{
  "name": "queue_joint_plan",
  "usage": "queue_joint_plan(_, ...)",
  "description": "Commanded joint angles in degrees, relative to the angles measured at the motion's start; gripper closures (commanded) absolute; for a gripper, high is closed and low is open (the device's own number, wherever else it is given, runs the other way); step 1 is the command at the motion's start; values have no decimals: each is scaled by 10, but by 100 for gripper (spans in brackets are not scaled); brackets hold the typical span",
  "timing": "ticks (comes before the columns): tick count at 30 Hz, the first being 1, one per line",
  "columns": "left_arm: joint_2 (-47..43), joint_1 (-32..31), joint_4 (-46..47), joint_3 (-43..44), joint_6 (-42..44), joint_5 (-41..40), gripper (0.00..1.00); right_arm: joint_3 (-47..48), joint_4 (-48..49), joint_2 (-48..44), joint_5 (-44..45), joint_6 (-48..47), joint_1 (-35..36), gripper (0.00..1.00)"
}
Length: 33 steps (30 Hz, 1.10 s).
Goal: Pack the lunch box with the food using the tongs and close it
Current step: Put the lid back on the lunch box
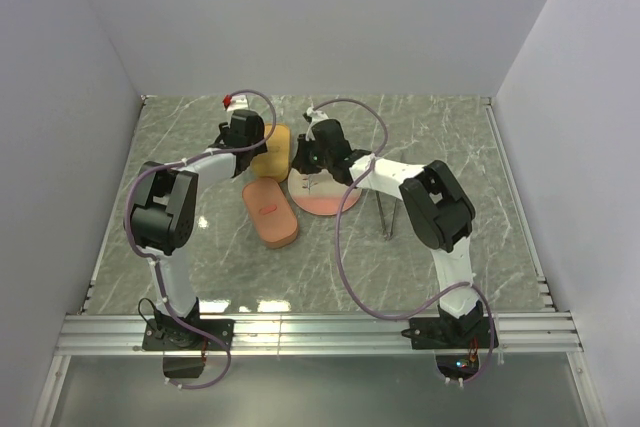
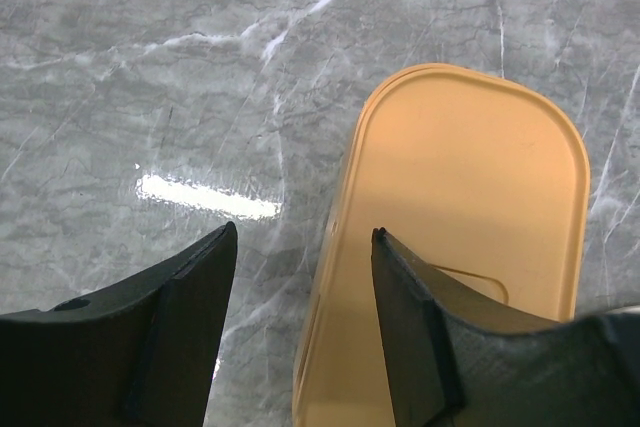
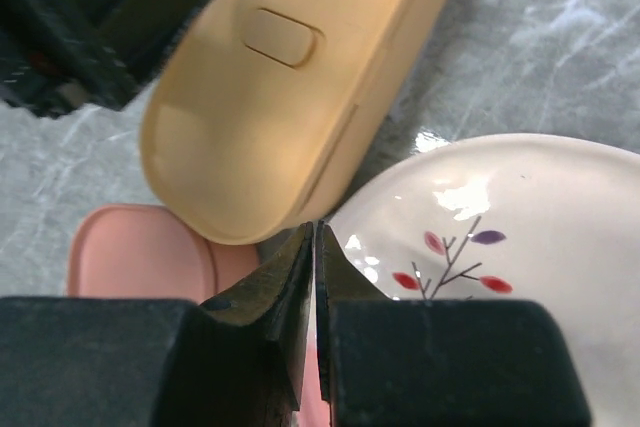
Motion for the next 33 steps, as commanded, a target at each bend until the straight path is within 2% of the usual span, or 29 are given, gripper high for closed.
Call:
queue_joint_plan(1, -36, 0, 43, -17, 2, 5, 38, -10, 37, -45, -21, -6, 8, 89)
queue_joint_plan(12, -57, -9, 49, -32, 0, 15, 38, 18, 37, -11, -103, 1, 11, 89)
queue_joint_plan(33, -62, -14, 47, -32, 2, 21, 38, 77, -7, 47, -121, -8, 21, 88)
